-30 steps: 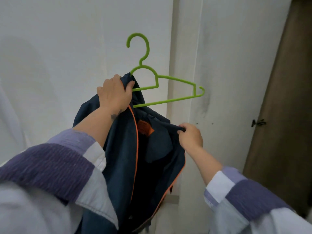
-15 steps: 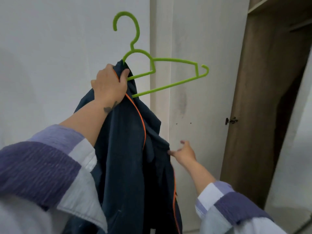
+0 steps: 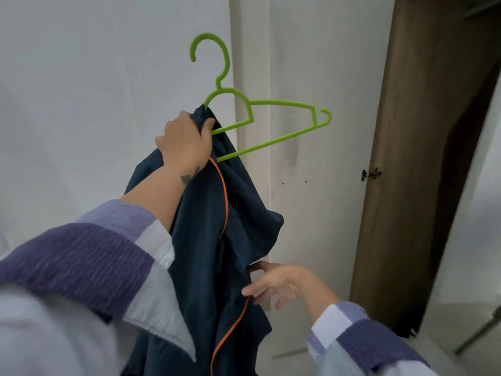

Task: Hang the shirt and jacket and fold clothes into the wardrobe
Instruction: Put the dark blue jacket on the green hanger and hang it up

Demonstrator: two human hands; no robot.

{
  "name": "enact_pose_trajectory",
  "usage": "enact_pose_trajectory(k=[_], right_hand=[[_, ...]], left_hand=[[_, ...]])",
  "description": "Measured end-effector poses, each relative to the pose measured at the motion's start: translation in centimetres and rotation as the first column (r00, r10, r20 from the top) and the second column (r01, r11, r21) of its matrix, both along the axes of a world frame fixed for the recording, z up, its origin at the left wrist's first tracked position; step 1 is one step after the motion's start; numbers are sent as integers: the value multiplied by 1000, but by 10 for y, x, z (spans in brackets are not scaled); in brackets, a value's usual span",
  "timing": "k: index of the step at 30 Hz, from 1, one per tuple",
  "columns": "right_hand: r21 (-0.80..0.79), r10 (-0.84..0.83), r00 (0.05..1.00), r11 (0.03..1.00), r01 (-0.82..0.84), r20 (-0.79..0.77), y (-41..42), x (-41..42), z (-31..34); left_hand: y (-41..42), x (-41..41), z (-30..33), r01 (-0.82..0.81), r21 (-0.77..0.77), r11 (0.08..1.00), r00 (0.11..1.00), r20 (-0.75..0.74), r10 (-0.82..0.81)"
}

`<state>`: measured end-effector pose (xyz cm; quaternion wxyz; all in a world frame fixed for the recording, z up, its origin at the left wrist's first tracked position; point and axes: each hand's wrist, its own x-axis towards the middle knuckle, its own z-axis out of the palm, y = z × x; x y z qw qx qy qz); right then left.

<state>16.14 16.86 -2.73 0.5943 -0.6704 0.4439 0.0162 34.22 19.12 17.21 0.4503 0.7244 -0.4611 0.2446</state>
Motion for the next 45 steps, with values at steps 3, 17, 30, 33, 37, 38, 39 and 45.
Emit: enact_pose_trajectory(k=[3,17,30,33,37,38,39,45], right_hand=[[-3,-52,997,999,53,57,9,22,-7],[-382,-484,713,615,690,508,-62,-9,68],[-777,-442,752,170,606,490,-59,-66,219],[-753,-457,732,181,633,505,-45,-70,239],[-648,-486,734,371,665,475,-15,-80,260],[-597,-492,713,402,694,499,-9,-81,263],[-539,-493,689,431,724,532,-5,-81,266],[-412,-403,662,549,727,632,4,-53,223]], left_hand=[[-6,1,3,18,4,1000,1000,-3,-18],[8,84,0,205,24,979,977,-60,-203],[-27,85,-11,338,356,871,905,130,-404],[-41,70,-15,178,245,953,936,258,-241],[-52,50,-18,125,78,989,960,242,-140],[-54,44,-18,135,58,989,968,206,-145],[-58,37,-18,143,43,989,976,159,-148],[-65,-13,-5,289,-67,955,954,-62,-294]])
